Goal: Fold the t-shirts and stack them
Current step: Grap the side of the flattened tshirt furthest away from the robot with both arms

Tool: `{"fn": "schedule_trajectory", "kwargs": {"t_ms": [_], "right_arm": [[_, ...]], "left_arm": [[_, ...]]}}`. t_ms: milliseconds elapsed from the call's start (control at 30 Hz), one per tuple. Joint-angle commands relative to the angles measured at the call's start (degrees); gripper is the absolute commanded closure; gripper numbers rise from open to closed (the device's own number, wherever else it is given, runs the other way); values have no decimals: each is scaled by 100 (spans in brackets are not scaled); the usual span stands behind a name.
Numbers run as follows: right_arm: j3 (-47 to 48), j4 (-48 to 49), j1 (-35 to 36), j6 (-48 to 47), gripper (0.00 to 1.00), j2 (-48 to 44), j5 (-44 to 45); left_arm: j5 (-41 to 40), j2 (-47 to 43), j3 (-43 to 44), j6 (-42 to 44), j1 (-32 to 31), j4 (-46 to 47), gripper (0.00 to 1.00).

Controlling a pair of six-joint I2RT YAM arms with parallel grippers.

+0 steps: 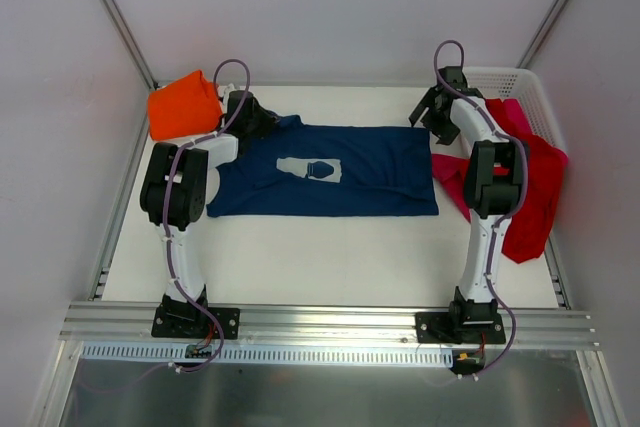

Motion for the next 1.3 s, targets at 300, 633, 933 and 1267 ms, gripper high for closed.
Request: {"fn": "schedule_trajectory", "kwargs": {"t_ms": [300, 633, 933, 1267], "right_arm": [[1760, -393, 144, 23, 12, 1405, -184], [1831, -331, -15, 40, 13, 1582, -175], [1716, -295, -59, 40, 83, 1564, -492], [1752, -392, -50, 58, 100, 1565, -615]], "left_arm": [[290, -187, -155, -50, 74, 438, 100], [430, -47, -163, -59, 162, 553, 100], [536, -108, -348, -199, 249, 763, 100], [615, -38, -427, -261, 337, 922, 100]]}}
